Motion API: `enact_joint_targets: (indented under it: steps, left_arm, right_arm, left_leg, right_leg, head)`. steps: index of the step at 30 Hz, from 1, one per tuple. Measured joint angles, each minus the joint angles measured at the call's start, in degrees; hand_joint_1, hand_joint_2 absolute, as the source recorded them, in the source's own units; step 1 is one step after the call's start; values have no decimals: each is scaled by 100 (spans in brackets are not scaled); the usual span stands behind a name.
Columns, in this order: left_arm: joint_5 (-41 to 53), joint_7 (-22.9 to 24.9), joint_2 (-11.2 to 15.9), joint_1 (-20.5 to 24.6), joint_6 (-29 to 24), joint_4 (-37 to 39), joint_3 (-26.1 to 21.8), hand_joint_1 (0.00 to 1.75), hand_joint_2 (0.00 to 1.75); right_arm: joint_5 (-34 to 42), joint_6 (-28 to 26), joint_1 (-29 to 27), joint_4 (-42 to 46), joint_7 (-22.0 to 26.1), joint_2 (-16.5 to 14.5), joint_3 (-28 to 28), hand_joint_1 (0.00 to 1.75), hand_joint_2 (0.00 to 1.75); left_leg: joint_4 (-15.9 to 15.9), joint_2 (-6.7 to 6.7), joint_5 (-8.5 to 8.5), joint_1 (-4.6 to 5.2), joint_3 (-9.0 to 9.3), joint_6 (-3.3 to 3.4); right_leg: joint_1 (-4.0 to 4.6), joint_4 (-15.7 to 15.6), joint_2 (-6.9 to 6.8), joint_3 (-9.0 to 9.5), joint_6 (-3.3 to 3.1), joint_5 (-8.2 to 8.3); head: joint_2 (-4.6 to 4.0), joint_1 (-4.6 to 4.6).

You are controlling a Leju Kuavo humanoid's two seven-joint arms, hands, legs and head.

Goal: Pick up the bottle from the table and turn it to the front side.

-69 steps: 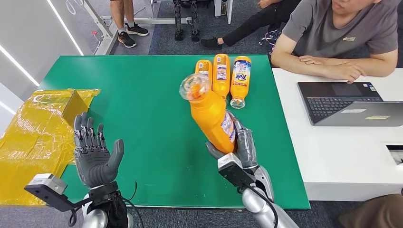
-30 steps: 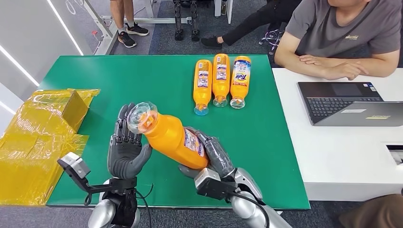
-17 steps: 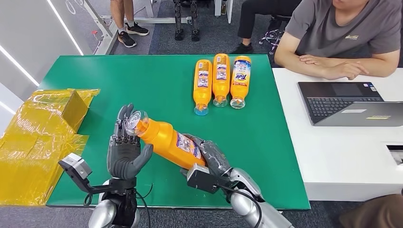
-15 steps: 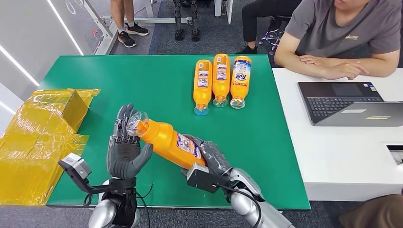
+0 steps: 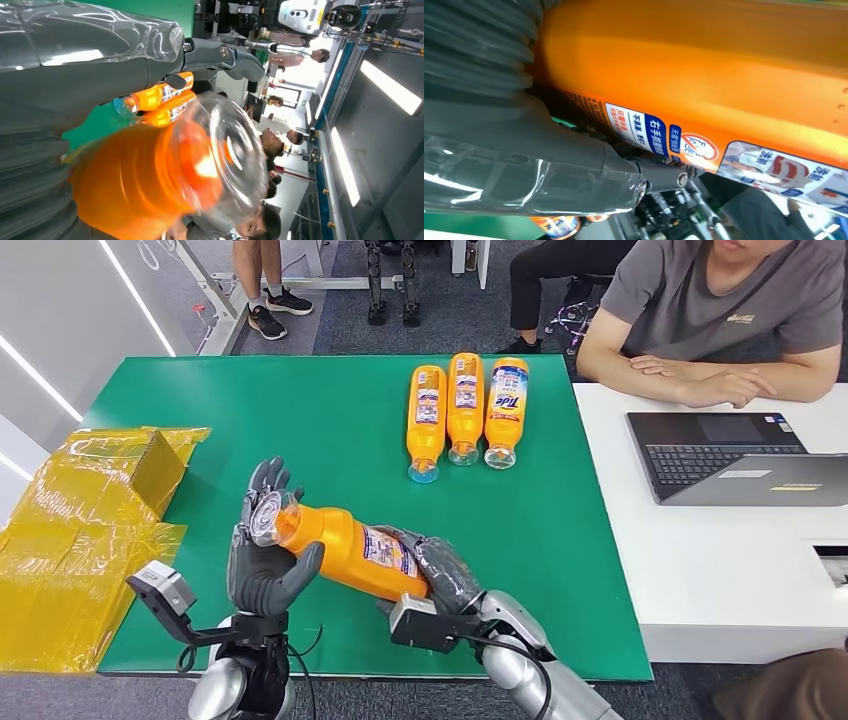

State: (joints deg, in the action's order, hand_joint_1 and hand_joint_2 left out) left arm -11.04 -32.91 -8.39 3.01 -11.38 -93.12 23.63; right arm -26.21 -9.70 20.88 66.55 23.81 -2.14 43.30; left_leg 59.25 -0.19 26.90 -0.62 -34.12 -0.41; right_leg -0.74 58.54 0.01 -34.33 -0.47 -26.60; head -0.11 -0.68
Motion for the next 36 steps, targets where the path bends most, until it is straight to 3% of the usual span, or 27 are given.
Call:
enact_joint_targets:
  steps: [4,13,22,23,24,27,28,36]
  left_arm:
    - [-38,-1,-31,75,99,48,-6,0,175]
    - [-64,-1,-81,197,201,132,-9,0,175]
    - [-57,26,-81,221,214,277,-26,0,175]
    - [-54,33,-81,219,214,293,-33,6,175]
    - [-49,37,-81,218,214,307,-39,30,175]
    - [-24,39,-80,214,215,331,-50,142,175]
    - [-13,39,-80,213,216,334,-51,159,175]
    - [57,40,-86,217,285,337,-51,175,175]
  right_arm:
    - [44,-59,-13,118,219,0,0,175,175]
    - [43,-62,-57,195,232,0,-2,175,175]
    - [-500,355,-45,138,-309,-7,21,174,175]
    - [-531,378,-37,124,-328,-8,22,174,175]
    - [-550,392,-30,111,-338,-10,23,175,175]
    - [-568,426,-13,83,-342,-22,26,175,175]
    - [-579,422,-6,76,-342,-29,25,175,175]
    - [-735,85,54,61,-339,-108,-3,175,175]
  left_leg:
    - [0,0,0,0,0,0]
    - [0,0,0,0,1,0]
    - [0,0,0,0,0,0]
    - [0,0,0,0,0,0]
    - [0,0,0,0,0,0]
    - [0,0,0,0,0,0]
    - [0,0,0,0,0,0]
    - [0,0,0,0,0,0]
  right_leg:
    - [0,0,0,1,0,0]
    - [0,0,0,0,0,0]
    - [0,1,0,0,0,0]
    - [0,1,0,0,0,0]
    - [0,1,0,1,0,0]
    - [0,0,1,1,0,0]
    - [0,0,1,1,0,0]
    - [0,1,0,0,0,0]
  head:
    - [0,0]
    - [0,0]
    - [0,1]
    - [0,0]
    - [0,1]
    - [0,0]
    - [0,0]
    - [0,0]
